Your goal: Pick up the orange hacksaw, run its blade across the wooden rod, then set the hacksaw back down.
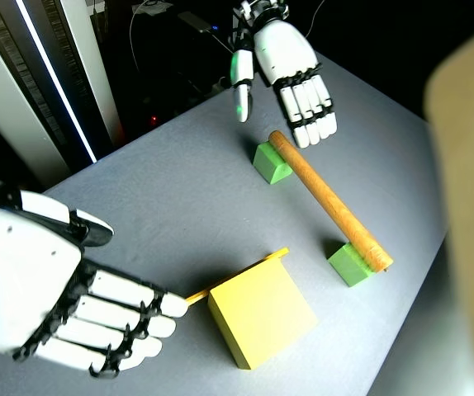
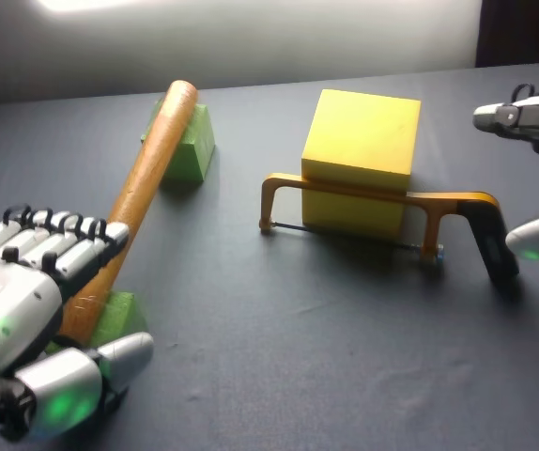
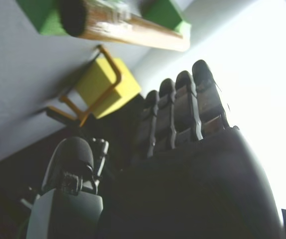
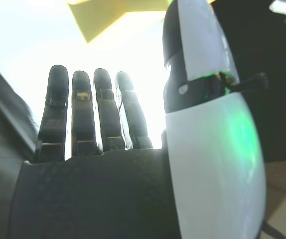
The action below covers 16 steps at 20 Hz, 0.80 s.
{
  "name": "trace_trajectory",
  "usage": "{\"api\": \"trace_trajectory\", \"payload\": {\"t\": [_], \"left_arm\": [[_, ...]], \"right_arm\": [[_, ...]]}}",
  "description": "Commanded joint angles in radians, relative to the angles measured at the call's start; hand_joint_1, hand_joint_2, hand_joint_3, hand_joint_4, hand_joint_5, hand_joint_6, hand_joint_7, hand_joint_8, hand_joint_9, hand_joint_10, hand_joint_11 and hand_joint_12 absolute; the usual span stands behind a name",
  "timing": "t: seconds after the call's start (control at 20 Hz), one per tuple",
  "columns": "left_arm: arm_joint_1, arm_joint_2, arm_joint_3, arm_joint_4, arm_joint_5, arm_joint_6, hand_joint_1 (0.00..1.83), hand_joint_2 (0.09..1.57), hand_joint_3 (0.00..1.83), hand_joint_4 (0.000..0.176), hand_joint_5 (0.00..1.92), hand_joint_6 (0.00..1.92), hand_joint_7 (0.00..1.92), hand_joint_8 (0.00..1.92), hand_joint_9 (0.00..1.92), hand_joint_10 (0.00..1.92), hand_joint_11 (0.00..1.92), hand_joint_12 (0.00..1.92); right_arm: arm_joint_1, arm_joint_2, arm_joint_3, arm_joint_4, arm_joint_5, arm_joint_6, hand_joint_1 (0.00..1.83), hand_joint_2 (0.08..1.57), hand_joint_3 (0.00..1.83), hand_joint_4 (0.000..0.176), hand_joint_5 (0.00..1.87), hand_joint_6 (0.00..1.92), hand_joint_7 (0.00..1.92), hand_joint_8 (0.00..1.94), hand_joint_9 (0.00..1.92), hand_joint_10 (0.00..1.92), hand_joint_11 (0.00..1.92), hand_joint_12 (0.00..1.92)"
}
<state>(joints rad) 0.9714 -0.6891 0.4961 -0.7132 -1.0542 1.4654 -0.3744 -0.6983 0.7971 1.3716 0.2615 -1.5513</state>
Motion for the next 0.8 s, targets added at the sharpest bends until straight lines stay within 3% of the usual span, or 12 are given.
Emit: {"api": "trace_trajectory", "payload": {"t": [0.0,0.4,0.75], "left_arm": [[0.006,-0.003,-0.004,0.034,-0.150,-0.003,0.00,1.33,0.00,0.000,0.11,0.00,0.14,0.00,0.08,0.00,0.00,0.17],[0.073,-0.028,-0.008,0.046,-0.178,-0.014,0.00,1.33,0.00,0.000,0.09,0.00,0.13,0.00,0.08,0.00,0.00,0.14],[0.106,-0.050,0.004,0.058,-0.178,-0.030,0.00,1.32,0.00,0.000,0.07,0.00,0.09,0.00,0.05,0.00,0.00,0.11]], "right_arm": [[0.003,0.000,0.009,0.045,0.055,-0.020,1.18,0.97,0.00,0.000,0.22,0.00,0.21,0.01,0.18,0.01,0.00,0.62],[-0.058,-0.109,0.138,0.267,0.082,-0.099,1.17,0.98,0.00,0.000,0.24,0.01,0.23,0.00,0.19,0.00,0.00,0.62],[-0.052,-0.197,0.193,0.293,0.101,-0.101,1.27,0.95,0.00,0.000,0.25,0.01,0.25,0.01,0.21,0.01,0.00,0.69]]}}
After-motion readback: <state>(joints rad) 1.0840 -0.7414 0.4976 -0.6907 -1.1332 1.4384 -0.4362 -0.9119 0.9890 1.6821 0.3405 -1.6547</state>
